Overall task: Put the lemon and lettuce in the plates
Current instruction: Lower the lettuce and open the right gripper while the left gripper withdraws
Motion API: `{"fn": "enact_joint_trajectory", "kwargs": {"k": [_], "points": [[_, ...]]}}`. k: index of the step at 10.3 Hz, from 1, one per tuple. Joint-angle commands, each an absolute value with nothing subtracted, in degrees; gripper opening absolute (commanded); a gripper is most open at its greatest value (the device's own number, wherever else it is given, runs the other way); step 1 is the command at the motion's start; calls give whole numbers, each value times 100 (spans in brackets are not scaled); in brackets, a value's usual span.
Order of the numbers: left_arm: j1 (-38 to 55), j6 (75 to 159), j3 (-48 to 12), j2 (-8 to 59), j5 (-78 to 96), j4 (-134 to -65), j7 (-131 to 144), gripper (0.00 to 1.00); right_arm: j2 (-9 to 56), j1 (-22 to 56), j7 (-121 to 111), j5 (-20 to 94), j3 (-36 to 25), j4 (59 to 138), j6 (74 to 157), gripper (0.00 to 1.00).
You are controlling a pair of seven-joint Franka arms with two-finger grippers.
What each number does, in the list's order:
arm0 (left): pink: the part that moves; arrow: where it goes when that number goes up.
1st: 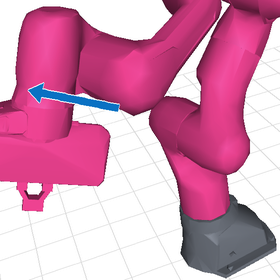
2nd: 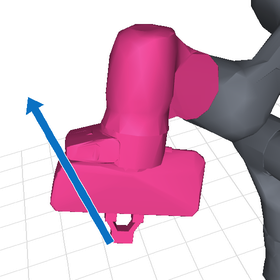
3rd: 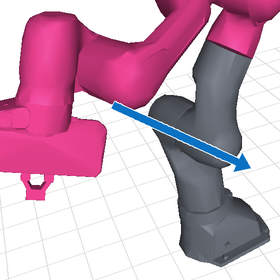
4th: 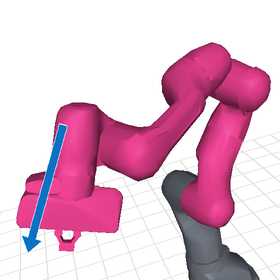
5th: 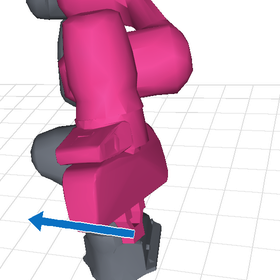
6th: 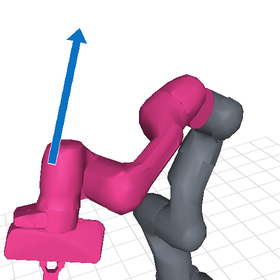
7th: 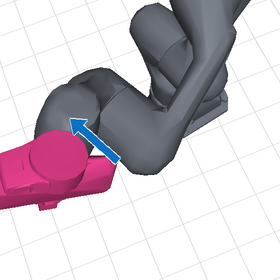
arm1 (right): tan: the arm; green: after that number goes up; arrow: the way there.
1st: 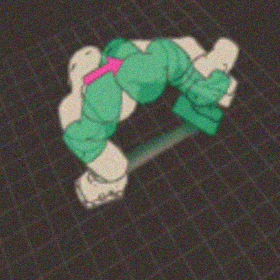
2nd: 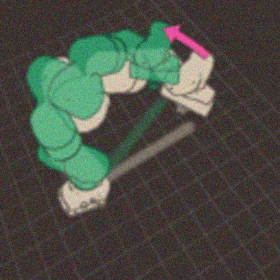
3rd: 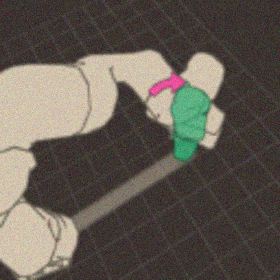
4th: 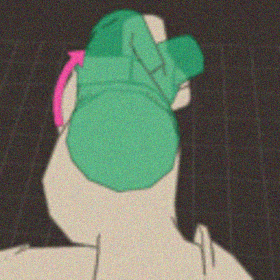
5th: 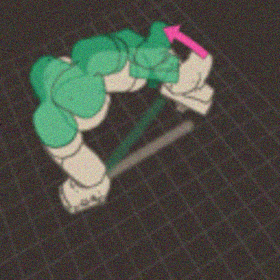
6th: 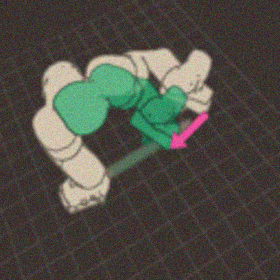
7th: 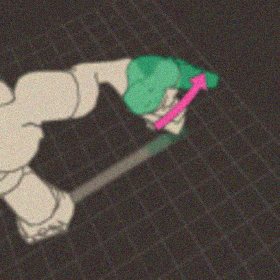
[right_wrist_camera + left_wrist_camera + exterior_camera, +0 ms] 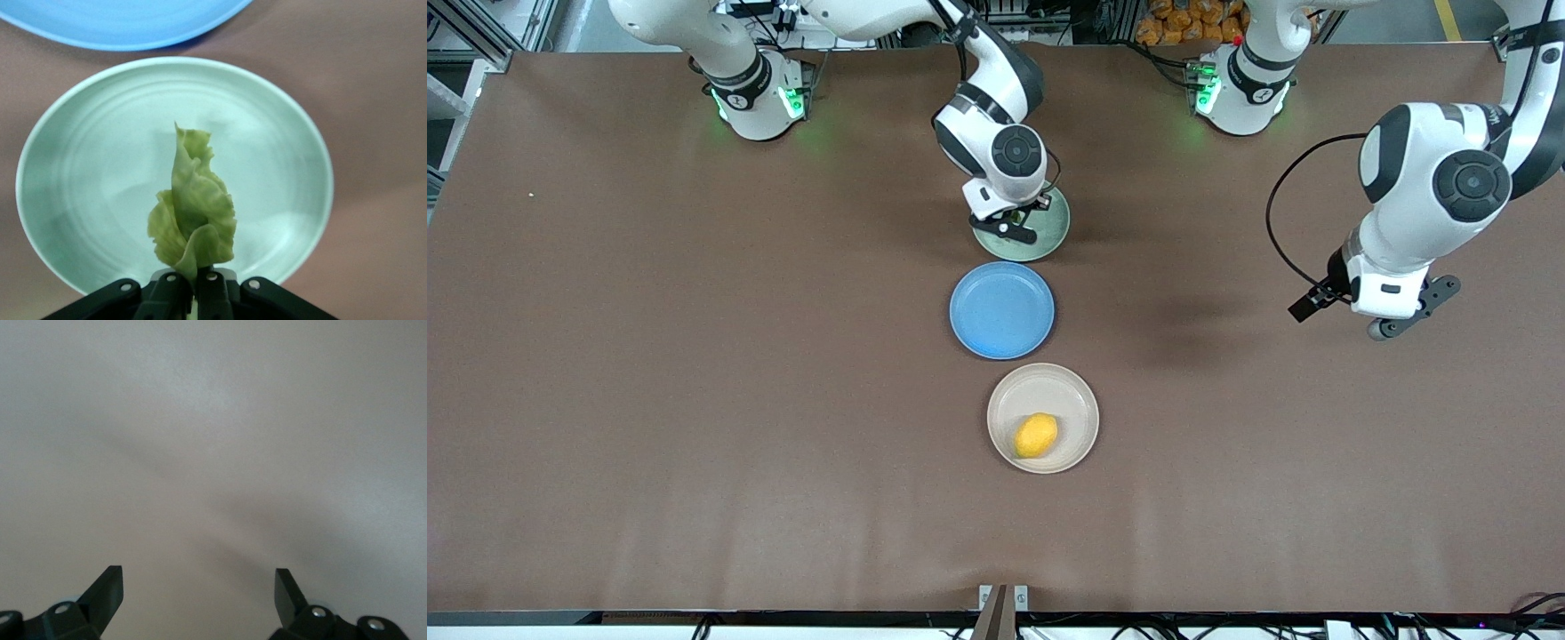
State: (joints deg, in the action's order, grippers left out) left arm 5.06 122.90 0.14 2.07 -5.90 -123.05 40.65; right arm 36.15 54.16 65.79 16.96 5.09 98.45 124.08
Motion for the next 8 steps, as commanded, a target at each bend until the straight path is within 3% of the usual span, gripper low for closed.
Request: {"fn": "enact_joint_trajectory", "kwargs": {"k": [1, 2, 3, 4, 8], "points": [[378, 12393, -44, -44, -483, -12428, 3291, 100, 3735, 5607, 6863, 1652, 440, 9642, 12375, 0], [421, 12393, -105, -53, -475, -12341, 2861, 100, 3735, 5607, 6873, 1557, 431, 9642, 12366, 0], [413, 12384, -262, -53, -405, -12166, 2561, 100, 3735, 5590, 6864, 1503, 422, 9650, 12323, 41], [413, 12340, -307, -61, -274, -11999, 2392, 100, 3718, 5590, 6856, 1164, 378, 9650, 12244, 99], [404, 12069, -334, -526, -35, -11681, 1487, 100, 3700, 5318, 6663, 606, 378, 8992, 10892, 100]]}}
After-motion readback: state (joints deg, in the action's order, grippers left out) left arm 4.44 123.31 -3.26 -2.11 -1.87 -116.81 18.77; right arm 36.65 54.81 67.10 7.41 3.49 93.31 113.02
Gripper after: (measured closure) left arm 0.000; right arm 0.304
